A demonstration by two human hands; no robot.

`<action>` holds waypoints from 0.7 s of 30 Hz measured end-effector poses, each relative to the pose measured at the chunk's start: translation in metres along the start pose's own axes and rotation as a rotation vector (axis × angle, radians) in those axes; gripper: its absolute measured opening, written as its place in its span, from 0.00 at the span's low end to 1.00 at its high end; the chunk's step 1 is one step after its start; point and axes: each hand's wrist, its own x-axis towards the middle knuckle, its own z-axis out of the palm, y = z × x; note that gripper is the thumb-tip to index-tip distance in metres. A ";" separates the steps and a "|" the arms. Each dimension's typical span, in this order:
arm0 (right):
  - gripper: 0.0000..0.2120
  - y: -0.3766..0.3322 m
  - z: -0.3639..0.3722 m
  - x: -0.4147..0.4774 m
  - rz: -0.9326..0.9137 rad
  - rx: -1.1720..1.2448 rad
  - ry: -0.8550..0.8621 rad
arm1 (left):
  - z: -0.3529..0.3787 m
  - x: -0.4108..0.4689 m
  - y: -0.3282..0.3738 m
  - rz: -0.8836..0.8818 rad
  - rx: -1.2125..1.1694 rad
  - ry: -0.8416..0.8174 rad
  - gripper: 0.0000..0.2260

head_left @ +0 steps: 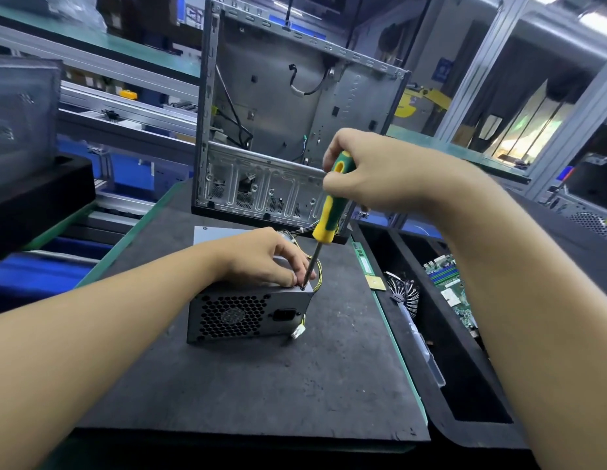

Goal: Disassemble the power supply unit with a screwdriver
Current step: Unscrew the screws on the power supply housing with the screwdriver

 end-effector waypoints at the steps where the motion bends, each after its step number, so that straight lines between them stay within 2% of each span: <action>1: 0.10 0.001 0.002 0.001 0.038 -0.022 0.019 | 0.000 0.000 0.000 0.002 -0.004 -0.001 0.08; 3: 0.18 0.002 0.007 0.003 0.096 -0.147 0.062 | -0.001 -0.001 0.001 0.006 -0.003 -0.010 0.10; 5: 0.22 0.002 0.009 0.006 0.076 -0.237 0.102 | -0.002 -0.001 0.002 -0.005 -0.017 -0.011 0.12; 8: 0.15 0.001 0.006 0.004 -0.011 -0.145 0.044 | -0.001 -0.001 0.004 -0.011 -0.026 -0.005 0.15; 11: 0.07 -0.002 -0.001 -0.004 -0.048 0.014 -0.042 | 0.000 -0.003 0.006 -0.019 -0.013 -0.004 0.12; 14: 0.09 -0.004 0.001 -0.002 0.002 0.025 -0.015 | 0.000 -0.003 0.009 -0.020 -0.017 0.002 0.11; 18: 0.25 0.000 0.008 0.006 0.084 -0.222 0.104 | 0.001 -0.003 0.009 -0.040 -0.037 0.001 0.08; 20: 0.24 0.002 0.006 0.006 0.042 -0.219 0.116 | 0.001 -0.003 0.009 -0.028 -0.001 0.002 0.07; 21: 0.21 0.003 0.005 0.006 0.007 -0.182 0.095 | 0.001 -0.003 0.010 -0.027 0.004 0.003 0.08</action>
